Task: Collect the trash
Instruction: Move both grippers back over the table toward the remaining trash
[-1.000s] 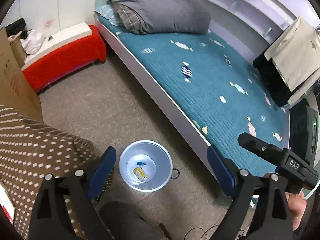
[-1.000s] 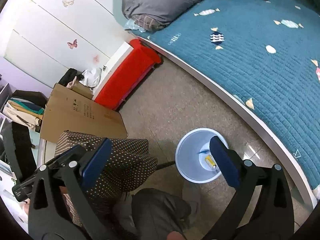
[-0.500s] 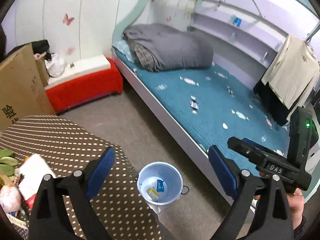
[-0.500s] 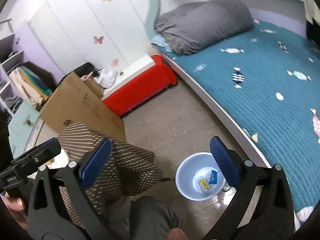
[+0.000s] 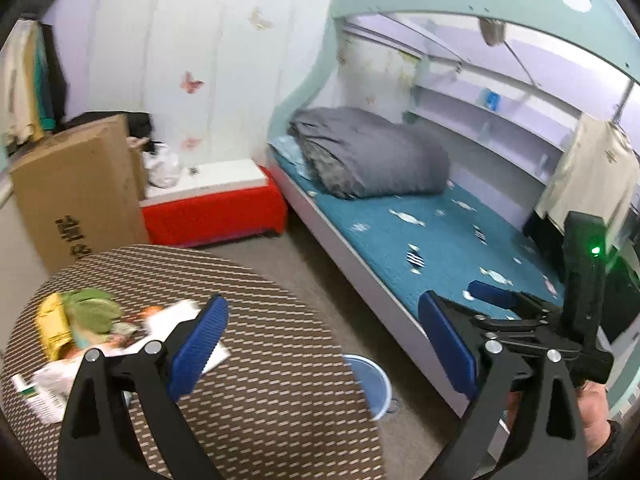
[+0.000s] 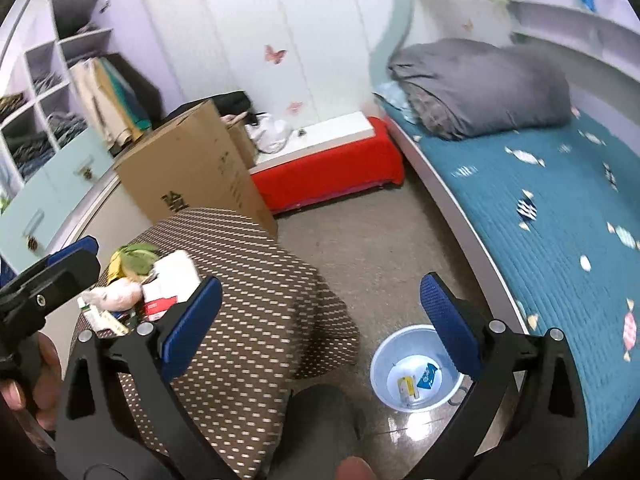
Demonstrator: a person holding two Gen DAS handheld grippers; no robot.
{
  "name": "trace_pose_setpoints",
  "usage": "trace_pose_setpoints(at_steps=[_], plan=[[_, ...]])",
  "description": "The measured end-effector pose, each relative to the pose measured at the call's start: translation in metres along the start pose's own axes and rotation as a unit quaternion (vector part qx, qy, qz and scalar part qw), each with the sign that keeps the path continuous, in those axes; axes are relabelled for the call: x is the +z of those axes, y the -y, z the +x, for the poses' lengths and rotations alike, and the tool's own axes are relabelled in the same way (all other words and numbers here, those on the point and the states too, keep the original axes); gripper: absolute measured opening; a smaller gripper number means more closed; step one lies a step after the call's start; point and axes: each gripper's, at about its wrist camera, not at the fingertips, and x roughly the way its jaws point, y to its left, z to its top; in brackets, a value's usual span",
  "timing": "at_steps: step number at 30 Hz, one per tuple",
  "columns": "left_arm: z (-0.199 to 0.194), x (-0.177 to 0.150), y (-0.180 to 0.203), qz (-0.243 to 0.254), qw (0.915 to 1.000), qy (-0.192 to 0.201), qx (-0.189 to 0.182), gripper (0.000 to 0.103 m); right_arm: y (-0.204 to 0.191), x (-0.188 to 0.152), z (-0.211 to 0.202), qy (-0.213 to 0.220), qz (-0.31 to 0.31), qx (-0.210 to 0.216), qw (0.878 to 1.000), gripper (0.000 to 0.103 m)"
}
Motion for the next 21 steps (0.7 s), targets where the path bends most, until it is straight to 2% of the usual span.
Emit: trace_pose_setpoints(at_steps=[5, 10, 14, 21], plan=[[-0.037, -0.014, -0.047, -0.036, 0.9978, 0.022, 0.050, 0.094, -0.047, 0.004, 0.005, -0.004, -0.048, 0.032, 0.998, 0.097], [-0.066, -0.032, -0.095, -0.078, 0.9922, 0.031, 0.092, 0.095, -0.098, 0.004, 0.017, -0.014, -0.112, 0.064, 0.991, 0.097], [-0.082, -0.052, -0.129, -0.106, 0.9863, 0.028, 0.123, 0.095, -0.148, -0.002, 0.039, -0.037, -0.177, 0.090, 0.979, 0.097], [-0.102, -0.078, -0.173, -0.140, 0.9748, 0.028, 0.172, 0.095, -0.210, -0.017, 0.073, -0.069, -0.255, 0.133, 0.955, 0.097]])
